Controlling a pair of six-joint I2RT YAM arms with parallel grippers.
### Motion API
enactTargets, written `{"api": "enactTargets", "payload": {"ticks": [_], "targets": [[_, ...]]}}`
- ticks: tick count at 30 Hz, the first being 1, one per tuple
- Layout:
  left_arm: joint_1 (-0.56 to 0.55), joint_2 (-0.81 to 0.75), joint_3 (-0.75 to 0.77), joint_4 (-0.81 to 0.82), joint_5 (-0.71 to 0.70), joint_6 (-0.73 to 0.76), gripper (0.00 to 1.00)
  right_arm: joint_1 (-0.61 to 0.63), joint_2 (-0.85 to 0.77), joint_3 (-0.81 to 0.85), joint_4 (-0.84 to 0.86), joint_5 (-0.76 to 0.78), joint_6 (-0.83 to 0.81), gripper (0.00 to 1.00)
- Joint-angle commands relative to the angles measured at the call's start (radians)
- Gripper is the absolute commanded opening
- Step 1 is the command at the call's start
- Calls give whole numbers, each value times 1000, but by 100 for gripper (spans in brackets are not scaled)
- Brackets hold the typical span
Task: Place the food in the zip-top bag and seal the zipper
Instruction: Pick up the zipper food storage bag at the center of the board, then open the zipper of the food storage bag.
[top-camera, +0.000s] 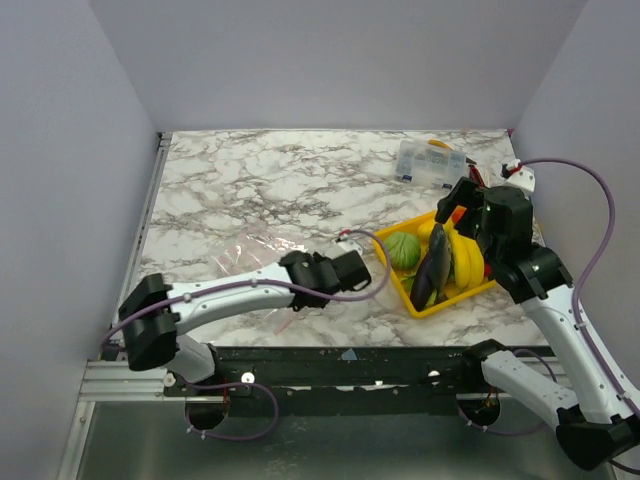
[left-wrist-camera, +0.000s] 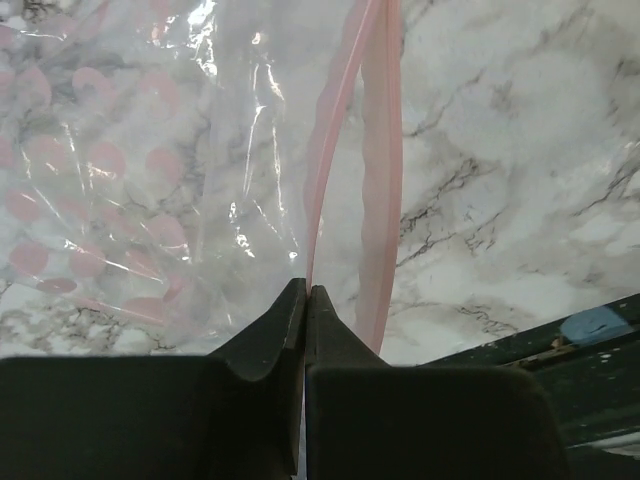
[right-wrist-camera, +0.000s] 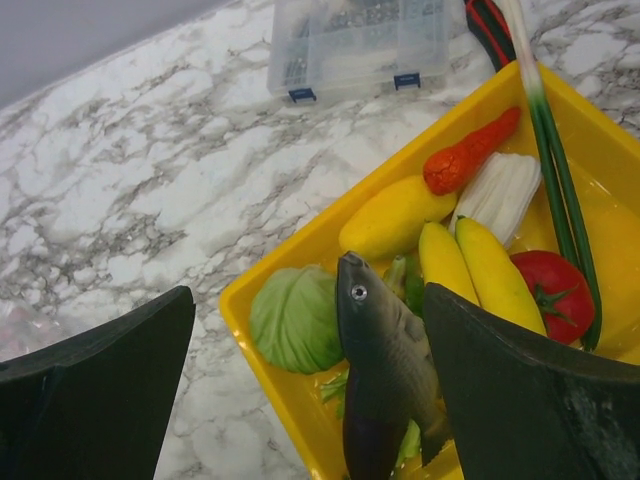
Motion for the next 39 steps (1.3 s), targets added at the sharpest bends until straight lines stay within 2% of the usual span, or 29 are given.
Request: {"api": "enactTargets", "payload": {"ticks": [1, 3, 5, 8, 11, 13, 15, 16, 19, 21, 29, 31, 33, 35, 39], "targets": [[95, -105, 50, 7, 144, -22, 0, -3, 38, 45, -48, -218, -42, 98], [134, -141, 53, 25, 188, -13, 0, -2, 59, 47, -8, -441, -48, 94], [182, -173, 55, 38, 237, -21, 0, 0, 73, 33, 58, -629, 28, 90], [233, -200, 55, 62, 287, -38, 0, 57, 63, -73, 249, -751, 224, 89], [266, -215, 56, 95, 338, -46, 0, 207, 104, -110, 337, -624, 296, 88], [272, -220, 65, 96, 345, -42, 0, 334, 174, -74, 324, -522, 310, 86], [276, -228, 65, 100, 345, -34, 0, 417, 223, -48, 322, -420, 329, 83], [280, -232, 64, 102, 348, -28, 0, 434, 240, -49, 339, -390, 337, 79], [285, -244, 61, 104, 354, -13, 0, 451, 296, -63, 399, -388, 362, 63], [285, -254, 49, 113, 357, -9, 0, 468, 344, -57, 434, -400, 364, 57], [286, -278, 34, 132, 373, -6, 0, 530, 436, -37, 469, -290, 391, 45], [286, -282, 35, 132, 374, -6, 0, 538, 451, -35, 481, -285, 401, 36], [286, -281, 35, 134, 366, -8, 0, 546, 465, -24, 489, -294, 405, 23], [287, -274, 38, 134, 344, 1, 0, 555, 474, -12, 475, -295, 429, 1], [286, -255, 39, 138, 302, 43, 0, 569, 470, -12, 472, -299, 488, 0]]}}
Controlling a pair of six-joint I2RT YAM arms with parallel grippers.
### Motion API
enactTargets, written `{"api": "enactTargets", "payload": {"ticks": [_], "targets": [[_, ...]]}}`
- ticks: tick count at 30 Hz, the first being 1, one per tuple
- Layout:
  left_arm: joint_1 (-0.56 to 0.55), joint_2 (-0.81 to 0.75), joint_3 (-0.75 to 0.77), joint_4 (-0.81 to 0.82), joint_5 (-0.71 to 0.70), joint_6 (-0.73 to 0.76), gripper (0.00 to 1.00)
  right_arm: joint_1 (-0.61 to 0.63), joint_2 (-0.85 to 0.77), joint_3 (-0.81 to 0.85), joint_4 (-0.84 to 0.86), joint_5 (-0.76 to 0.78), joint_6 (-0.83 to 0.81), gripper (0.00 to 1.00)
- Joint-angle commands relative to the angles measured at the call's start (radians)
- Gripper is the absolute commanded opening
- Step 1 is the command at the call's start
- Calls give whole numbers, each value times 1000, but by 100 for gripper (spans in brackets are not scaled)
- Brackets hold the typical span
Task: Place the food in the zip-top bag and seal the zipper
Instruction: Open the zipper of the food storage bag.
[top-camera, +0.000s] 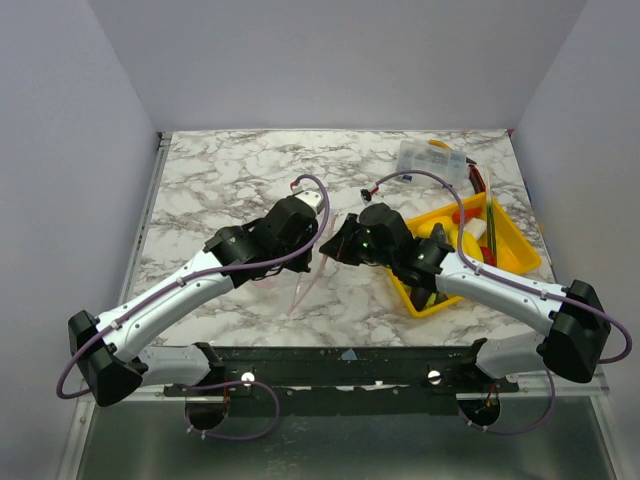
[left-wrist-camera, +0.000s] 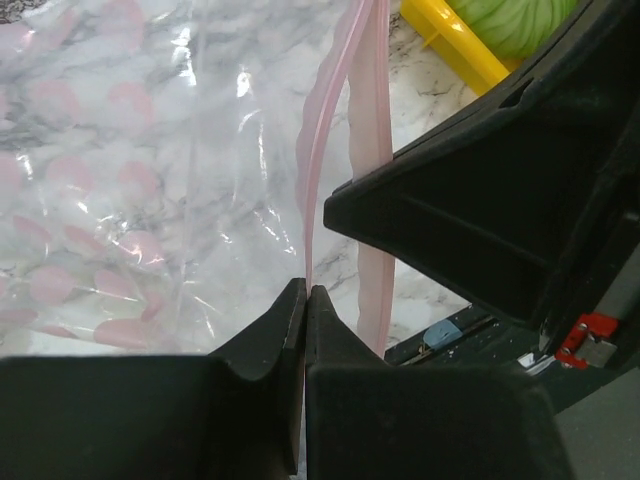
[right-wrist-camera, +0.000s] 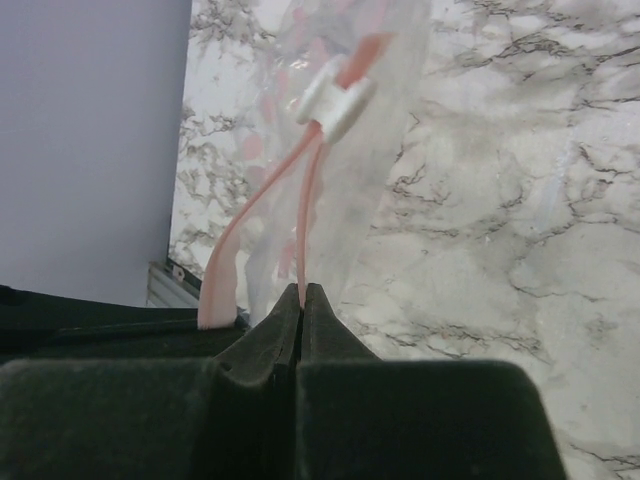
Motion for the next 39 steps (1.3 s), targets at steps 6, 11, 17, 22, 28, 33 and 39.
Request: {"api": "enactTargets", "payload": {"ticks": [6, 11, 17, 22, 28, 33, 39], "targets": [[4, 29, 7, 26, -76, 65, 30, 23, -7, 27, 32, 30, 88, 0], [4, 27, 28, 16, -117, 90, 9, 23, 1, 25, 25, 22, 74, 0], [50, -6, 82, -90, -312, 109, 0, 13, -11, 27, -104, 125, -12, 0], [152, -91, 68, -109, -306, 145, 0, -66, -45, -18, -72, 18, -76, 0], [217, -61, 89, -88, -73, 158, 0, -66, 27, 52, 1, -125, -109, 0], [224, 5, 142, -96, -89, 122, 0, -66, 71, 151, -81, -105, -147, 8], [237, 80, 233, -153, -136, 46, 0, -66, -43, 188, -345, 110, -200, 57]]}}
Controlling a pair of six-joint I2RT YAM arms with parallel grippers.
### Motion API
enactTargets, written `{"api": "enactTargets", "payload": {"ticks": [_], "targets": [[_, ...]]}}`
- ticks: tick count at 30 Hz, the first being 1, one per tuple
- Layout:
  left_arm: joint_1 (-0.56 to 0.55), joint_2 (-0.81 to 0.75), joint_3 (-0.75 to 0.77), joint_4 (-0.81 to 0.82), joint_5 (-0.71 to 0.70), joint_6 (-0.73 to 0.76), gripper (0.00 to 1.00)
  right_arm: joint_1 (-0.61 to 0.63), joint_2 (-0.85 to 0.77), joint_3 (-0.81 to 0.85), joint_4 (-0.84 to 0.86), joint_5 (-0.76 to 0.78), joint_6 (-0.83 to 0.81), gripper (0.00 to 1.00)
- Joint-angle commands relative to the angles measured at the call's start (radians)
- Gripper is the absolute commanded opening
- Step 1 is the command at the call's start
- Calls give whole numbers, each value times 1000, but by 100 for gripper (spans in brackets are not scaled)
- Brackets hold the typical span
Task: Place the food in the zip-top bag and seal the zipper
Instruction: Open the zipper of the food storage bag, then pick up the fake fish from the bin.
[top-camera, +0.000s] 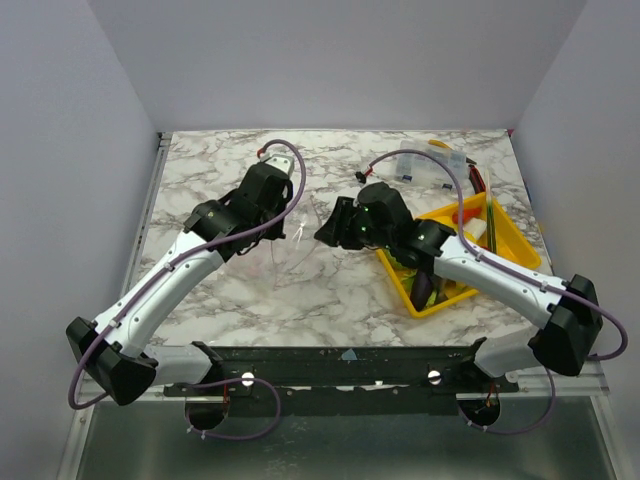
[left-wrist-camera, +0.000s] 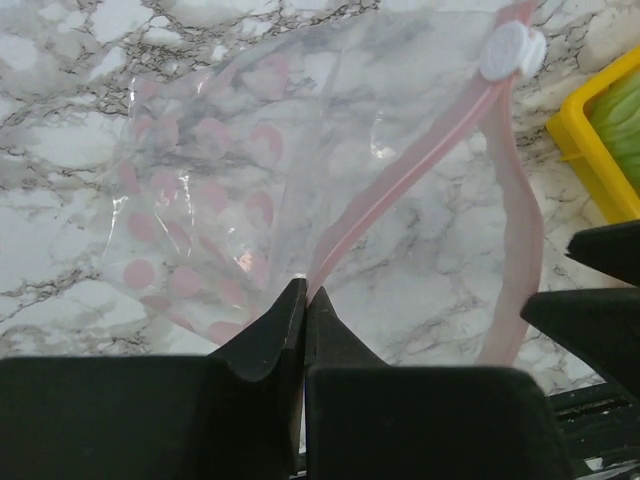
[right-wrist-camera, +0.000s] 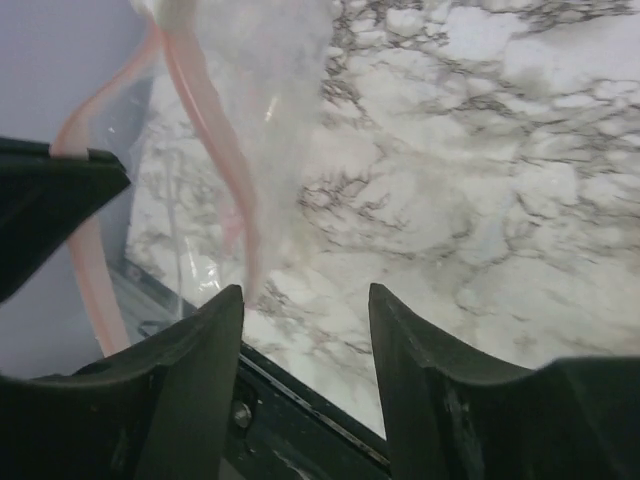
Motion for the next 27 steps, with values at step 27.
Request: {"api": "enactTargets", "payload": {"ticks": [27], "targets": [[19, -38, -99, 90, 55, -12, 0, -216, -100, -157, -655, 772, 143, 84]]}}
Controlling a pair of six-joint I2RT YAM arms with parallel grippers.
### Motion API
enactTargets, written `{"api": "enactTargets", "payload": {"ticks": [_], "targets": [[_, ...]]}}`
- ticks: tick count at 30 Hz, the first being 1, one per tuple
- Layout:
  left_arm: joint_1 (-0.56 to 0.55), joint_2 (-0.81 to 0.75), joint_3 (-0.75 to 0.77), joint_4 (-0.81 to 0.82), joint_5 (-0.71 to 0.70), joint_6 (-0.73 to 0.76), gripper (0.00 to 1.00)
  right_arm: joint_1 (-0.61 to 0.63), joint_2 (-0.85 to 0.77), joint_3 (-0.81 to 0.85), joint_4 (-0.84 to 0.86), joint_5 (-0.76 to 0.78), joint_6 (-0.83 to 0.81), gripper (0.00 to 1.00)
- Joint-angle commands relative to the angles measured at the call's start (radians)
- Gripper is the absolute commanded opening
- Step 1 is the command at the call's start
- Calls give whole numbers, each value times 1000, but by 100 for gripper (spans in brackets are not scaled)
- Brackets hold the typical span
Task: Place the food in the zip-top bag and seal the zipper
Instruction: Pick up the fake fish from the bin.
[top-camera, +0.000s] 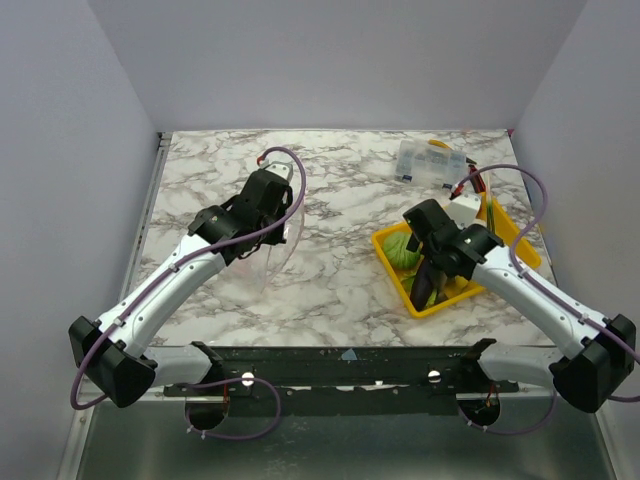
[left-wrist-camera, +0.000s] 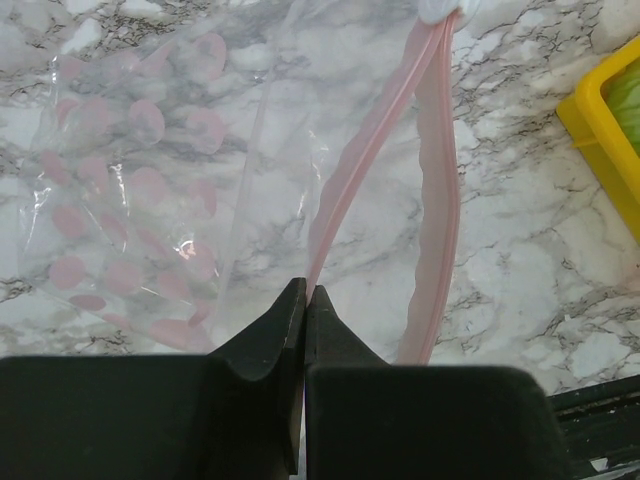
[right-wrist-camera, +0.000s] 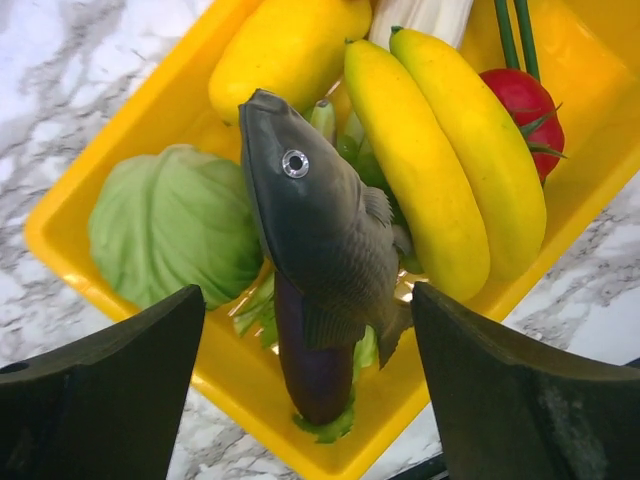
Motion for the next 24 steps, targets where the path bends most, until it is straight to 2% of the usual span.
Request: {"api": "enactTargets", "payload": {"ticks": [1, 7, 8, 9, 11, 12, 17, 18, 22, 24], "targets": [[5, -29, -14, 35, 35, 7, 0, 3, 126, -11, -33, 125, 32, 82], [10, -26, -14, 28, 38, 4, 0, 3, 256, 21, -64, 263, 56, 75], [10, -30, -16, 31, 39, 3, 0, 3, 269, 19, -56, 279, 50, 71], [11, -35, -17, 36, 40, 2, 0, 3, 276, 20, -55, 291, 50, 61], [15, -32, -17, 38, 39, -4, 0, 2, 275, 21, -44, 300, 33, 33], [16, -28, -14, 32, 40, -13, 0, 4, 269, 24, -35, 300, 18, 25], [20, -16, 14, 6, 64, -81, 0, 18, 195, 86, -11, 327, -105, 4], [23, -17, 18, 5, 73, -94, 0, 20, 178, 113, -2, 317, -143, 1], [37, -28, 39, 0, 126, -161, 0, 40, 82, 195, 149, 172, -347, 0], [54, -36, 41, 8, 165, -193, 0, 48, 16, 191, 289, -25, -444, 0]]}}
